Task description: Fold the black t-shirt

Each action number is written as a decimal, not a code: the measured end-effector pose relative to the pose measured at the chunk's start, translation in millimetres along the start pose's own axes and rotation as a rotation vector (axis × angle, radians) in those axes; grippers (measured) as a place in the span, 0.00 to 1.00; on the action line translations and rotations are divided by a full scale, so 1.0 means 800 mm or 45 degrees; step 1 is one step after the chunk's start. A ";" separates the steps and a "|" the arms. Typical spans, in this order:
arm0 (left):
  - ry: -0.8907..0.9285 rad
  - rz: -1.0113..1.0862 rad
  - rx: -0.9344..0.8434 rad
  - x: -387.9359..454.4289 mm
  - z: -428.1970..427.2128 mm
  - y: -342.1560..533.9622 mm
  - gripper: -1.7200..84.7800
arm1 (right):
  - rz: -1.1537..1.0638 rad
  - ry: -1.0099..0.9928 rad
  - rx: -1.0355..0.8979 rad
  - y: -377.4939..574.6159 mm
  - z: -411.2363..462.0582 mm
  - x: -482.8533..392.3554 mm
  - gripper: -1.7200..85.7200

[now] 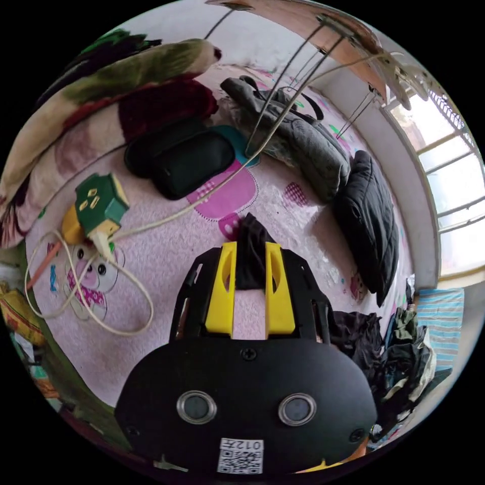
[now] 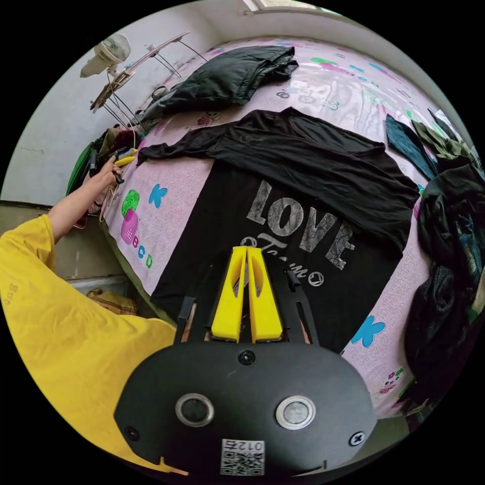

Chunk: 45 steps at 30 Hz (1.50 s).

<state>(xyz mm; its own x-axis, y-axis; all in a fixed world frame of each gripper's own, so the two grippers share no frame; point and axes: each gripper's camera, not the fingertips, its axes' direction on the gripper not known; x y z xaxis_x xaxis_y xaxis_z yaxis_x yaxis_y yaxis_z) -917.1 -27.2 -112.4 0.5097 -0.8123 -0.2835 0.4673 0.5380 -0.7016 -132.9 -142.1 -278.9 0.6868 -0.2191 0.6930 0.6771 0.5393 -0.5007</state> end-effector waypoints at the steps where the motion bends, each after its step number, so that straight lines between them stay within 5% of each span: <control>1: -0.038 0.029 -0.035 0.006 0.010 0.000 0.07 | 0.003 0.007 -0.011 0.005 0.002 -0.004 0.03; 4: -0.156 0.075 -0.086 0.014 0.021 0.013 0.04 | 0.012 0.019 -0.013 0.015 0.006 -0.012 0.03; 11: 0.402 0.475 0.239 0.017 -0.106 0.079 0.02 | -0.023 -0.026 0.020 0.027 0.008 -0.024 0.03; 22: 0.708 0.894 0.303 0.174 -0.226 0.200 0.02 | -0.127 -0.137 0.130 0.070 -0.008 -0.025 0.03; 33: 0.840 1.063 -0.006 0.423 -0.121 0.367 0.02 | 0.050 -0.225 0.247 0.178 -0.034 0.077 0.03; 45: 0.799 1.207 -0.185 0.613 0.146 0.578 0.02 | 0.221 -0.324 0.296 0.246 -0.051 0.188 0.03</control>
<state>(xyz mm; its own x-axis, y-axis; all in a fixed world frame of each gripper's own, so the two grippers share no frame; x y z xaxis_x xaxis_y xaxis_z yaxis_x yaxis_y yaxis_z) -366.4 -150.7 -499.3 0.1430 -0.0848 -0.9861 -0.0210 0.9958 -0.0887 114.4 -102.3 -294.0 0.6786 0.0849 0.7296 0.4588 0.7268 -0.5112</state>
